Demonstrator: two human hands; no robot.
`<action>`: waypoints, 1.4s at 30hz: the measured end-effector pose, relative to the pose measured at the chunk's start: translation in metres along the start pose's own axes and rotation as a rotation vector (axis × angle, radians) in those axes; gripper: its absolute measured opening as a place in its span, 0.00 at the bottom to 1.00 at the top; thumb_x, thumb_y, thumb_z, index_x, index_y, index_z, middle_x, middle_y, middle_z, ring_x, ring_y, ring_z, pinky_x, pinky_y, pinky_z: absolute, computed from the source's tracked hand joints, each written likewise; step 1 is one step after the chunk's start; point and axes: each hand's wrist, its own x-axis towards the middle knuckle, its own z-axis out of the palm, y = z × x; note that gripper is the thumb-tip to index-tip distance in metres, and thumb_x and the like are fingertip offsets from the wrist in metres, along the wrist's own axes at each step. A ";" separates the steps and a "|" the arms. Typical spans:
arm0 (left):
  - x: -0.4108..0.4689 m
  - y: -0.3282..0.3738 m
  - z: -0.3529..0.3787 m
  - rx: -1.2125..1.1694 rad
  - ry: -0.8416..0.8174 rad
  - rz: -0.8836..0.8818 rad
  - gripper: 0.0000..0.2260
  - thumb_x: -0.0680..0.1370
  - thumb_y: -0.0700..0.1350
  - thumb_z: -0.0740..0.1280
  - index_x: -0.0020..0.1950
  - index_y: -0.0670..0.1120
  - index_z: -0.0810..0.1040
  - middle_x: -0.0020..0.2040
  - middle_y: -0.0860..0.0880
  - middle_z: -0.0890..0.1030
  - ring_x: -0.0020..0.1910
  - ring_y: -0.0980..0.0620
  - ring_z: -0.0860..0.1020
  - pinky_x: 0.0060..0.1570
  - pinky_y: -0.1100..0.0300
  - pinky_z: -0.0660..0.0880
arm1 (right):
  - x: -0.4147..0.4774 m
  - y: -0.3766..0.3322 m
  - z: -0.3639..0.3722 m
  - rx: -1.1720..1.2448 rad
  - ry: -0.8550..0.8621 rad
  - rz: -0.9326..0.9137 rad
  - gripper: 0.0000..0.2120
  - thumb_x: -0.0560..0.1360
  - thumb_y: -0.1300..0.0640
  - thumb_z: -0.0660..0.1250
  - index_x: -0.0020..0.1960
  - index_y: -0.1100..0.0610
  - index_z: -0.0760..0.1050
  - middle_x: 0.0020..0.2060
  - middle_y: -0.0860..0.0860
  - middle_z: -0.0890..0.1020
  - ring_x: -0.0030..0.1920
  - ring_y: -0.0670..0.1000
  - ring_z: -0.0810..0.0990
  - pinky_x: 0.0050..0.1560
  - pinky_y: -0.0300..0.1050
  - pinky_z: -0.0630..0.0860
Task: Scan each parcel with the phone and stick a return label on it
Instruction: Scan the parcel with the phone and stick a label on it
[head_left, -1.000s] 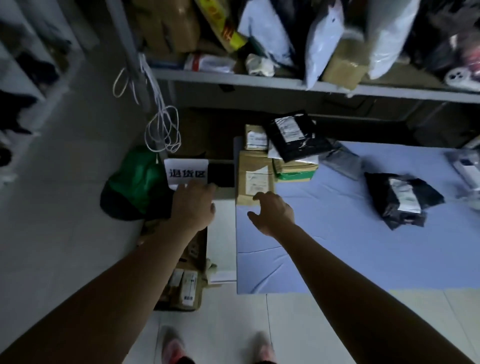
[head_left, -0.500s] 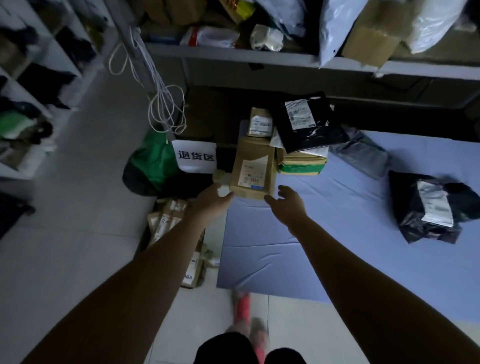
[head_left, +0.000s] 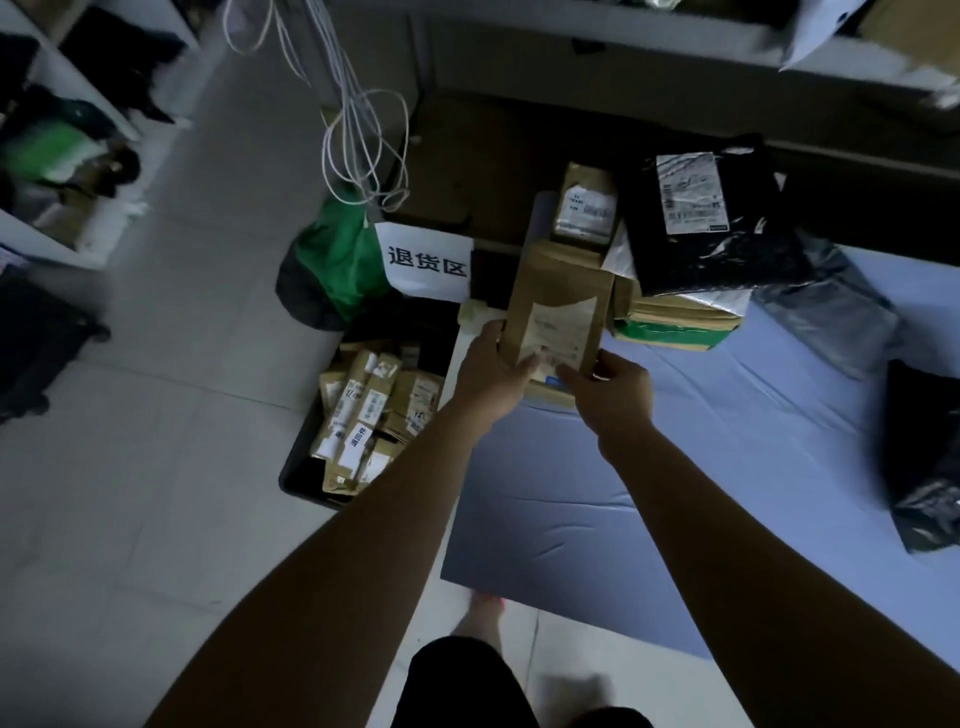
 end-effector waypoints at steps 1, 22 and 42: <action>-0.008 -0.001 0.000 -0.010 0.029 0.011 0.20 0.77 0.49 0.73 0.66 0.52 0.72 0.53 0.55 0.81 0.53 0.52 0.81 0.51 0.52 0.80 | -0.004 0.003 -0.002 0.027 -0.016 -0.005 0.13 0.71 0.55 0.77 0.56 0.48 0.85 0.38 0.38 0.84 0.41 0.43 0.84 0.34 0.39 0.77; -0.292 0.130 0.292 -0.011 0.004 0.411 0.20 0.76 0.46 0.74 0.63 0.52 0.70 0.55 0.51 0.79 0.48 0.58 0.80 0.39 0.71 0.76 | -0.147 0.148 -0.400 0.185 0.183 -0.197 0.18 0.71 0.52 0.75 0.60 0.47 0.82 0.46 0.43 0.87 0.43 0.42 0.85 0.43 0.43 0.84; -0.302 0.140 0.647 0.143 -0.305 0.174 0.25 0.73 0.47 0.77 0.66 0.52 0.71 0.63 0.49 0.78 0.61 0.50 0.78 0.59 0.52 0.77 | -0.060 0.365 -0.644 0.023 0.293 0.213 0.17 0.73 0.53 0.75 0.61 0.51 0.81 0.51 0.46 0.85 0.51 0.47 0.84 0.52 0.44 0.81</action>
